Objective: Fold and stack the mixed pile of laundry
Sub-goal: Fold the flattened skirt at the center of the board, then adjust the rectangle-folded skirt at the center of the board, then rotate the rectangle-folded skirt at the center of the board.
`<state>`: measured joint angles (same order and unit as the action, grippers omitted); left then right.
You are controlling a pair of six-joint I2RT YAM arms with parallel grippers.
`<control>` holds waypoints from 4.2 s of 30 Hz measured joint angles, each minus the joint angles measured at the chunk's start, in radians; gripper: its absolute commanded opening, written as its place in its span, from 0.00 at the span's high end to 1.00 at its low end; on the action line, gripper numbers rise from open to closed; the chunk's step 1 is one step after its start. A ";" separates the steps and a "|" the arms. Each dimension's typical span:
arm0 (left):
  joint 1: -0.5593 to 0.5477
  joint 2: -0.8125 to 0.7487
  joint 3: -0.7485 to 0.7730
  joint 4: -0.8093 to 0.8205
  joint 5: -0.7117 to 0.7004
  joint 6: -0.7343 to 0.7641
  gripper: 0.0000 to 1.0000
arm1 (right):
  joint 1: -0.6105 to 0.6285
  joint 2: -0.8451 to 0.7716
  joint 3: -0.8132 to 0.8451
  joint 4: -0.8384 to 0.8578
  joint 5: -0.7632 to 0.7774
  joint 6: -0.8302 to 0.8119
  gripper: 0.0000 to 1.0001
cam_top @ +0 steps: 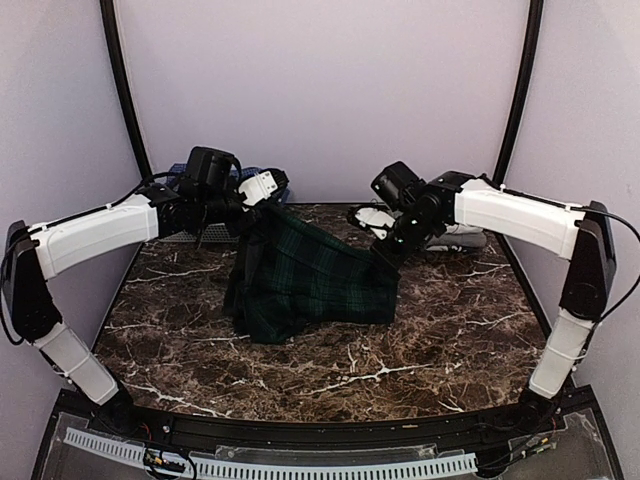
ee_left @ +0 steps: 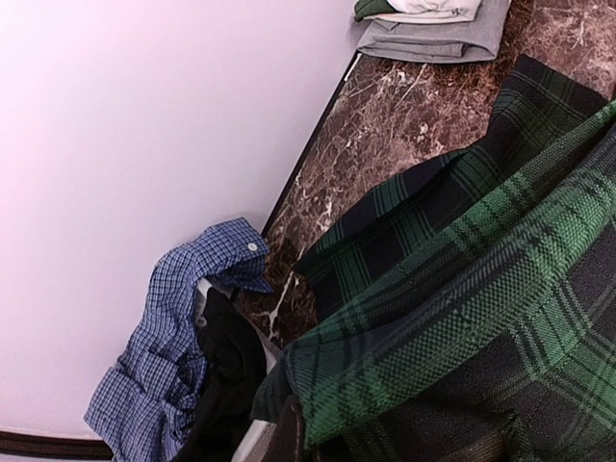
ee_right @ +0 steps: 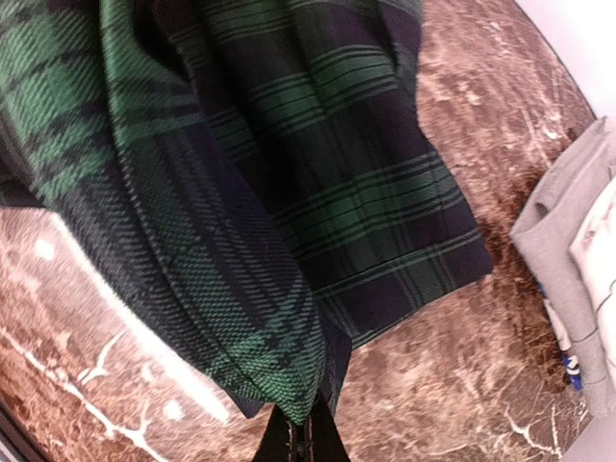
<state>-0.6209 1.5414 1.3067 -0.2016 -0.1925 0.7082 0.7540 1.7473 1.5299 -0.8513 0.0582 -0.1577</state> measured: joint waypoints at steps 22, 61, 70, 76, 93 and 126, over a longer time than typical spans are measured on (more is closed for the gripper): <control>0.109 0.514 0.261 0.236 -0.003 -0.108 0.22 | -0.154 0.584 0.426 0.037 0.177 0.040 0.70; -0.051 -0.093 -0.696 0.429 0.506 -1.049 0.39 | 0.006 0.169 -0.161 0.230 -0.085 0.010 0.34; -0.052 0.056 -0.700 0.592 0.523 -1.051 0.60 | 0.011 0.269 -0.129 0.244 -0.009 0.001 0.38; -0.052 0.071 -0.700 0.599 0.450 -1.039 0.99 | 0.010 0.281 -0.120 0.245 0.020 0.000 0.44; -0.006 -0.320 -0.651 0.214 0.133 -0.897 1.00 | -0.028 0.282 -0.117 0.274 -0.005 0.001 1.00; -0.201 -0.235 -0.415 -0.161 0.171 -1.168 0.37 | -0.129 0.158 -0.004 0.116 -0.281 0.095 0.31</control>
<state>-0.8223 1.3067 0.8921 -0.3630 -0.0212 -0.4595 0.6254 1.9057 1.5257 -0.7353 -0.2226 -0.0628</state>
